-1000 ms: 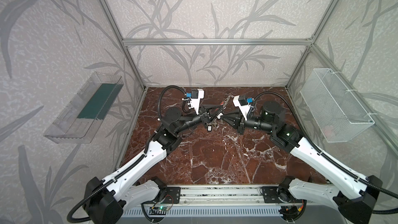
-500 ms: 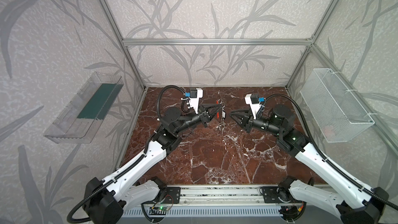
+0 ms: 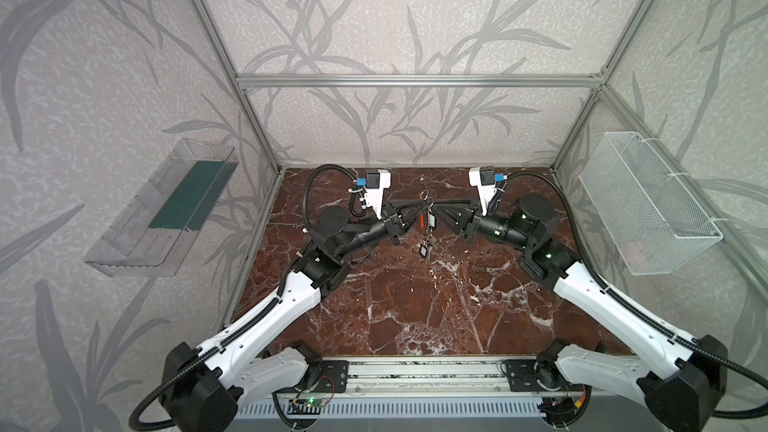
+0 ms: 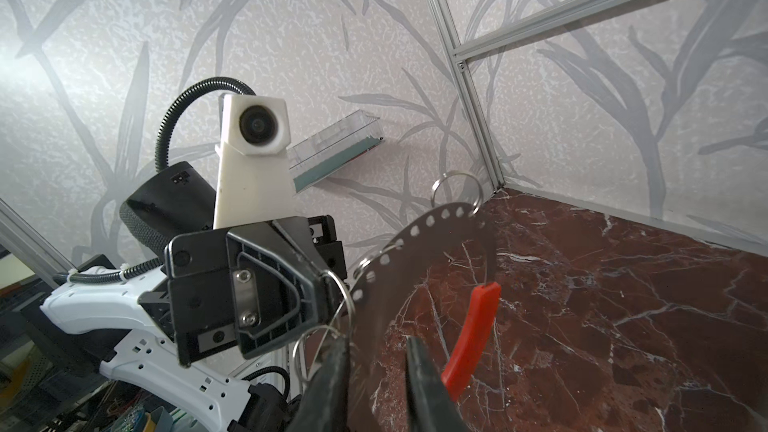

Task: Put the keys on the keyring

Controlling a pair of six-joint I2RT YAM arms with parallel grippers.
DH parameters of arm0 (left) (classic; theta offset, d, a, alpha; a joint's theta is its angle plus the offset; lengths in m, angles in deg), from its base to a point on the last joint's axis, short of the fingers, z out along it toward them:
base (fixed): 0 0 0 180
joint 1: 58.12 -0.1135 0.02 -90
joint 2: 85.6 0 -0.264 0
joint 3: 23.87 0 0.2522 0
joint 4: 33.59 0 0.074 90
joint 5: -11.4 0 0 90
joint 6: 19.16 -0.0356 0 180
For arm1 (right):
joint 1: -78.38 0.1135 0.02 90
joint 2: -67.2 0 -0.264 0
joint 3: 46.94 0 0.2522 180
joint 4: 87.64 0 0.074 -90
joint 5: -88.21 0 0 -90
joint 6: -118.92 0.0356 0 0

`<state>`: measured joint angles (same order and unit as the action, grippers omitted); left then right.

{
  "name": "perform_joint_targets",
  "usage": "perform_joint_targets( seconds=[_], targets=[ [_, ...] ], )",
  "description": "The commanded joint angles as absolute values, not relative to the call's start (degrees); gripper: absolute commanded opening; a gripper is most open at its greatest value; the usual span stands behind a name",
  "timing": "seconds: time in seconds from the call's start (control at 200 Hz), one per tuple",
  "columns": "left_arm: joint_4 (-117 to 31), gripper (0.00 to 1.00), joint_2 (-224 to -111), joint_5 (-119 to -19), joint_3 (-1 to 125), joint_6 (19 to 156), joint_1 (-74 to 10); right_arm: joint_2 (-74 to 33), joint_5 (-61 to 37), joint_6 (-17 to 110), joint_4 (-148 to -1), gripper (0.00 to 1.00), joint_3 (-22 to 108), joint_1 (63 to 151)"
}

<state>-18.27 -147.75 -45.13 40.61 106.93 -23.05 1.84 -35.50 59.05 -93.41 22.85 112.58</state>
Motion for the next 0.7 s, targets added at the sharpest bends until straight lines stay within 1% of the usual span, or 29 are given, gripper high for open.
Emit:
perform_joint_targets(
  seconds=[0.0, 0.215, 0.345, 0.56, 0.62, 0.695],
  targets=[
    [-16.7, 0.0, -146.2, -44.2, 41.9, 107.6, -22.9, 1.3, -37.5, 62.9, -100.3, 0.25, 25.1, 112.2],
    [-16.8, 0.0, -146.1, -44.2, 42.0, 107.6, -22.8, 1.1, -37.6, 64.3, -101.6, 0.24, 24.9, 111.8],
    [-16.8, 0.0, -146.2, -44.1, 42.1, 107.7, -22.7, 0.5, -39.6, 64.9, -101.7, 0.22, 25.3, 111.8],
    [-17.0, 0.0, -145.5, -44.8, 41.7, 107.3, -22.7, 0.1, -41.0, 65.0, -100.2, 0.21, 24.8, 111.8],
    [-17.1, 0.0, -145.4, -44.7, 41.8, 107.2, -22.6, 0.1, -41.6, 65.1, -100.0, 0.17, 24.7, 111.8],
    [-17.2, 0.0, -145.6, -44.5, 41.8, 107.2, -22.7, -0.1, -42.5, 65.1, -100.6, 0.14, 24.4, 111.8]
  ],
)
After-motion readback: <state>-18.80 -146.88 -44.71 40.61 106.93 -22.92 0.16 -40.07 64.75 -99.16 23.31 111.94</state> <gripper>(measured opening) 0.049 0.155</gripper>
